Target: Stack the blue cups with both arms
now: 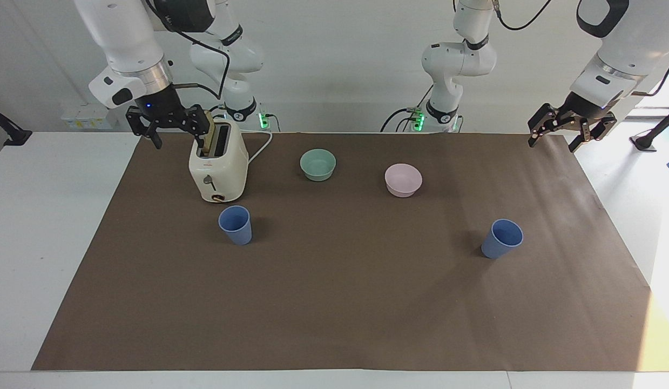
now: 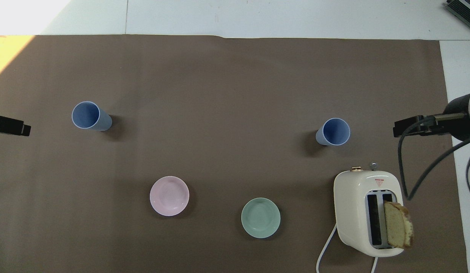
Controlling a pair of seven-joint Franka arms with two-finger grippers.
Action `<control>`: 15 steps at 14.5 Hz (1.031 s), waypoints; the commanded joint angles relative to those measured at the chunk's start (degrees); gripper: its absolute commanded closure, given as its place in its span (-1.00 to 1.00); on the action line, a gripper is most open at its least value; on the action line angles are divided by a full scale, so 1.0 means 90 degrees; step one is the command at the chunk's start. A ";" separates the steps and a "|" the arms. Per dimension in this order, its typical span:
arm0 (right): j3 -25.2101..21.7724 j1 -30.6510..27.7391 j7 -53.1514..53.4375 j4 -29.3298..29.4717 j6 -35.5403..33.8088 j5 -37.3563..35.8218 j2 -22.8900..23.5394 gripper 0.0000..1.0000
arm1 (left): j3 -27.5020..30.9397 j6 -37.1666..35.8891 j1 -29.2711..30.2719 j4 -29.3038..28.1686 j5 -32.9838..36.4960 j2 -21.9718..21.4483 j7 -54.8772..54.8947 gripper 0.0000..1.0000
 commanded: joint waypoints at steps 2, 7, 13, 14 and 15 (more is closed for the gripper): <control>0.0013 -0.0075 -0.0153 -0.0093 0.0055 0.0132 -0.0104 -1.00 | -0.0041 0.0062 0.0052 -0.0010 0.0073 -0.0052 0.0037 -1.00; 0.0013 -0.0075 -0.0163 -0.0093 0.0055 0.0132 -0.0104 -1.00 | -0.0041 0.0237 0.0082 -0.0020 0.0073 -0.0062 0.0047 -1.00; 0.0013 -0.0075 -0.0163 -0.0093 0.0055 0.0132 -0.0104 -1.00 | -0.0050 0.0706 0.0091 -0.0127 0.0024 0.0035 0.0076 -1.00; 0.0013 -0.0075 -0.0163 -0.0093 0.0055 0.0132 -0.0104 -1.00 | -0.0050 0.0813 0.0062 -0.0147 0.0015 0.0074 0.0066 -1.00; 0.0013 -0.0075 -0.0153 -0.0093 0.0055 0.0132 -0.0104 -1.00 | -0.0050 0.0940 0.0053 -0.0272 0.0014 0.0142 0.0086 -1.00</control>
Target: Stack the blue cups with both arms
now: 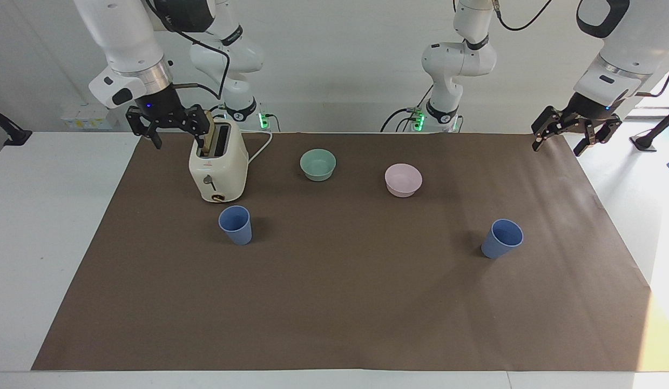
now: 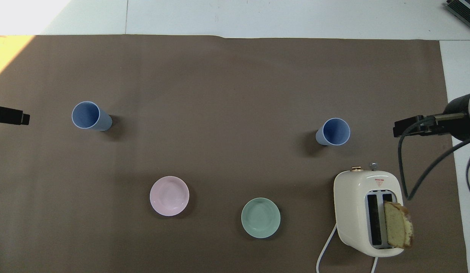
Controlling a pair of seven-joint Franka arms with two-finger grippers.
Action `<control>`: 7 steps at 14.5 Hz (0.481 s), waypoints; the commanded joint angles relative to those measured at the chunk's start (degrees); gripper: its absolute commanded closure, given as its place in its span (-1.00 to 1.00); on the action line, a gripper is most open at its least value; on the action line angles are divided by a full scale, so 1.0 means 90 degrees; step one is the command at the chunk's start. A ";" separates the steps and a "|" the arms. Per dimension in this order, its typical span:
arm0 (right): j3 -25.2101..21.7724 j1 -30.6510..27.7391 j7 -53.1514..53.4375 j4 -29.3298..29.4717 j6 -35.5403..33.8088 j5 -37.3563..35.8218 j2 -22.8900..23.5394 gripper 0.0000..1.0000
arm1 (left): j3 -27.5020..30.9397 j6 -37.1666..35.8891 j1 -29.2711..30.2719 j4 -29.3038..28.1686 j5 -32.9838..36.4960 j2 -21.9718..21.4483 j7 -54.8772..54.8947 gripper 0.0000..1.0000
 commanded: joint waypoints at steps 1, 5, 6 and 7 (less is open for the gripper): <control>0.0013 -0.0075 -0.0153 -0.0093 0.0055 0.0132 -0.0104 -1.00 | -0.0049 0.0526 0.0059 -0.0369 0.0015 0.0081 0.0156 -1.00; 0.0013 -0.0085 -0.0153 -0.0093 0.0055 0.0132 -0.0104 -1.00 | -0.0039 0.1541 0.0137 -0.0858 0.0015 0.0188 0.0274 -1.00; 0.0013 -0.0075 -0.0163 -0.0093 0.0055 0.0132 -0.0104 -1.00 | -0.0039 0.1698 0.0166 -0.0907 0.0015 0.0285 0.0274 -1.00; 0.0013 -0.0075 -0.0163 -0.0093 0.0055 0.0132 -0.0104 -1.00 | -0.0049 0.1767 0.0166 -0.0917 0.0015 0.0383 0.0274 -1.00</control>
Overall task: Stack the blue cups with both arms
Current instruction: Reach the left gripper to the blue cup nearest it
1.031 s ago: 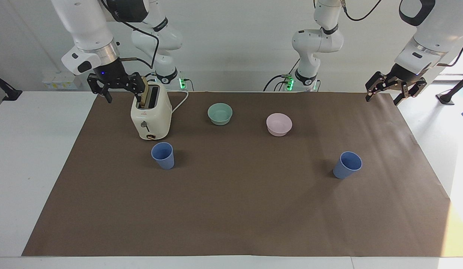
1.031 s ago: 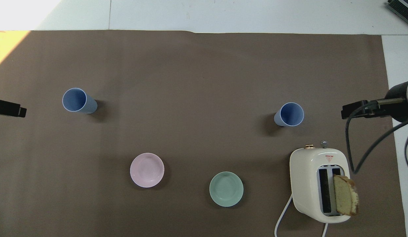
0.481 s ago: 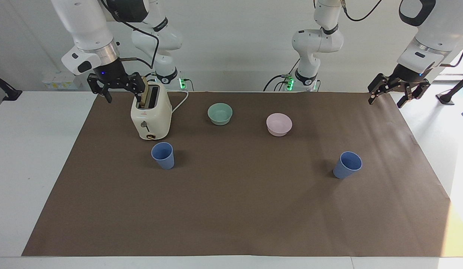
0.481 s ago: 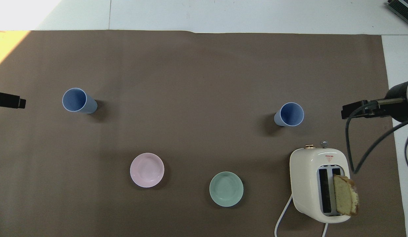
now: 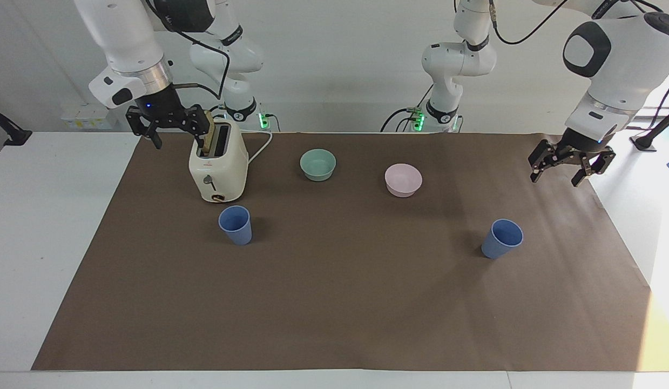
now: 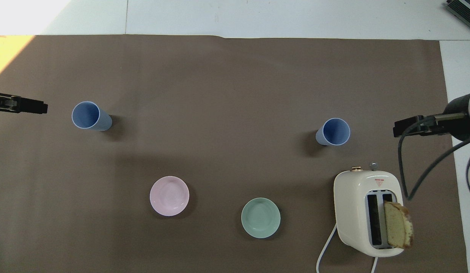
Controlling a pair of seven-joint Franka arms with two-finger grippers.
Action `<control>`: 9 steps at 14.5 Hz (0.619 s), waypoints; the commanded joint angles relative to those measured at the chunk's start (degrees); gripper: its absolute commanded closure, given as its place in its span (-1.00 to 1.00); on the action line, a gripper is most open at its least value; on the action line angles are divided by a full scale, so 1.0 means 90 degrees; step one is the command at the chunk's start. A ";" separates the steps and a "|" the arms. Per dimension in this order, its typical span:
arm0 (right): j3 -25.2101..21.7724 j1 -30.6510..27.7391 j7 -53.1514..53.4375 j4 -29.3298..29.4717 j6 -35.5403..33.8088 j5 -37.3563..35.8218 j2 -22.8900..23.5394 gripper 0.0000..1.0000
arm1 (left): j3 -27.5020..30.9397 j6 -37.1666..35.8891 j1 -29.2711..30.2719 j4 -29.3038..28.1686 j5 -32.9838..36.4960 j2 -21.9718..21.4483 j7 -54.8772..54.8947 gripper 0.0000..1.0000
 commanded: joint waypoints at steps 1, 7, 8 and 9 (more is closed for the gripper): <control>0.0013 -0.0075 -0.0153 -0.0093 0.0055 0.0132 -0.0104 -1.00 | -0.0072 0.0365 0.0131 -0.0166 0.0015 0.0179 0.0128 -1.00; 0.0013 -0.0075 -0.0163 -0.0093 0.0055 0.0132 -0.0104 -1.00 | -0.0072 0.0863 0.0121 -0.0166 -0.0005 0.0843 0.0109 -1.00; 0.0013 -0.0075 -0.0153 -0.0093 0.0055 0.0132 -0.0104 -1.00 | -0.0072 0.0903 0.0112 -0.0166 -0.0005 0.0961 0.0099 -1.00; 0.0013 -0.0075 -0.0153 -0.0093 0.0055 0.0132 -0.0104 -1.00 | -0.0072 0.0971 0.0121 -0.0166 -0.0005 0.1107 0.0109 -1.00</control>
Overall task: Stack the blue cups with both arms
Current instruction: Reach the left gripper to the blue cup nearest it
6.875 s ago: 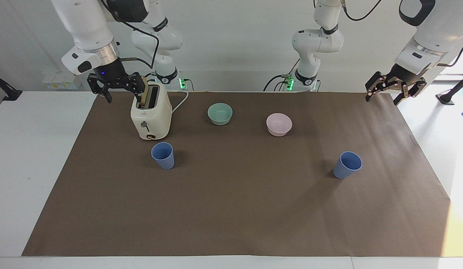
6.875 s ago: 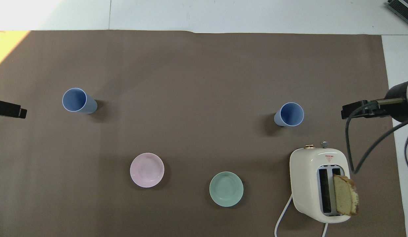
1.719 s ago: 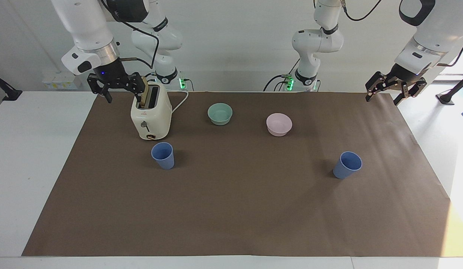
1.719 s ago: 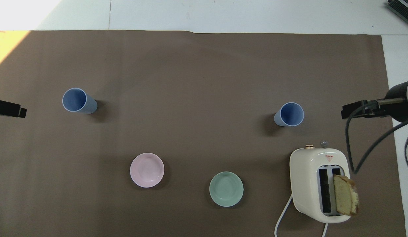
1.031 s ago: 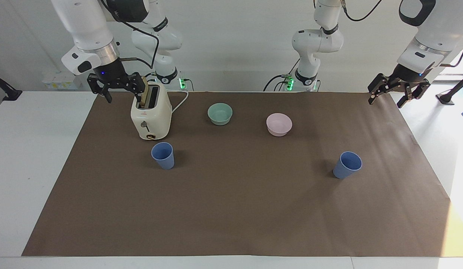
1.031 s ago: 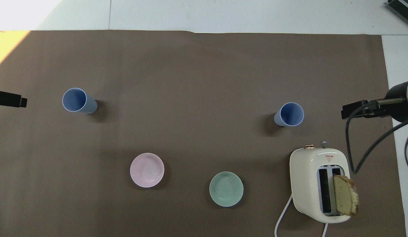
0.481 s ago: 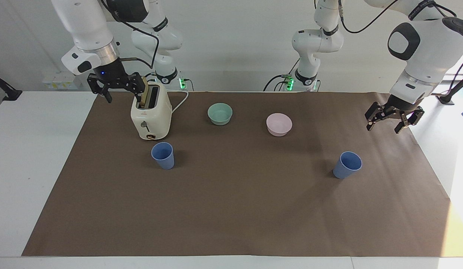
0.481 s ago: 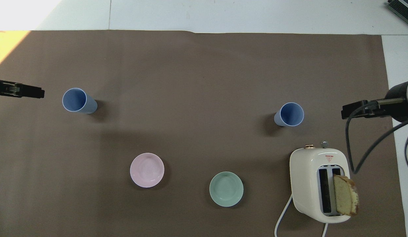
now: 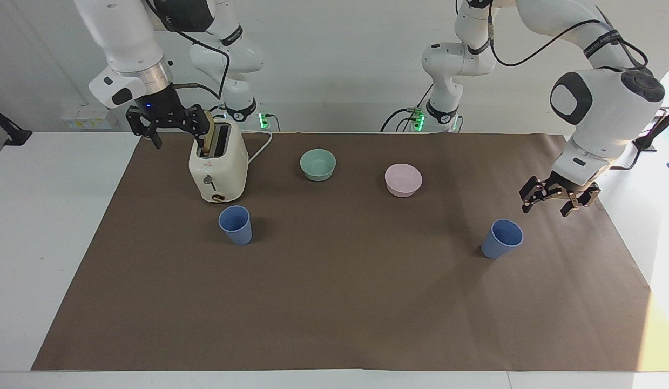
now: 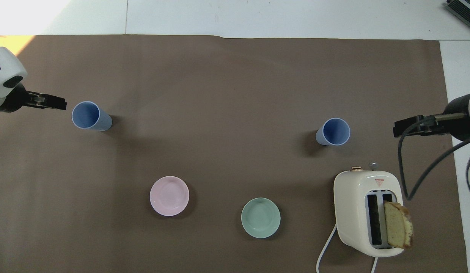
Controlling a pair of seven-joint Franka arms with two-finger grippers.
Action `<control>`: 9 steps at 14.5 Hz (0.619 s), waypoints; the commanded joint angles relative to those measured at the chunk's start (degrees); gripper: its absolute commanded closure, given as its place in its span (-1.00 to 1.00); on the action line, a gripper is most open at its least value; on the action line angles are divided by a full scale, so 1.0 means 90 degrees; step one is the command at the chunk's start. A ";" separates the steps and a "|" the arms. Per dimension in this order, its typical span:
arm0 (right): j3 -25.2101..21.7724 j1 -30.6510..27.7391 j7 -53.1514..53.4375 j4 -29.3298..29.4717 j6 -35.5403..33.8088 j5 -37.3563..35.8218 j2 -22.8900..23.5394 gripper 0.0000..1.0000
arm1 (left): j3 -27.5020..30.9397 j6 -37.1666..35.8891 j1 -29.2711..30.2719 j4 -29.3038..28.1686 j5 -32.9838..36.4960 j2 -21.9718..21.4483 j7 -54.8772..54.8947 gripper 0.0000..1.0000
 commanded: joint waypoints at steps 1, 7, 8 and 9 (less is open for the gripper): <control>0.0013 -0.0075 -0.0153 -0.0093 0.0055 0.0132 -0.0104 -1.00 | -0.0055 0.0301 0.0088 -0.0028 -0.0004 0.0286 0.0094 -1.00; 0.0013 -0.0075 -0.0163 -0.0093 0.0055 0.0132 -0.0104 -1.00 | -0.0065 0.0906 0.0205 -0.0038 -0.0374 0.0803 0.0094 -1.00; 0.0013 -0.0075 -0.0153 -0.0093 0.0055 0.0132 -0.0104 -1.00 | -0.0065 0.0966 0.0205 -0.0067 -0.0423 0.0872 0.0123 -1.00; 0.0013 -0.0075 -0.0163 -0.0093 0.0055 0.0132 -0.0104 -1.00 | -0.0065 0.0986 0.0186 -0.0125 -0.0462 0.0892 0.0181 -1.00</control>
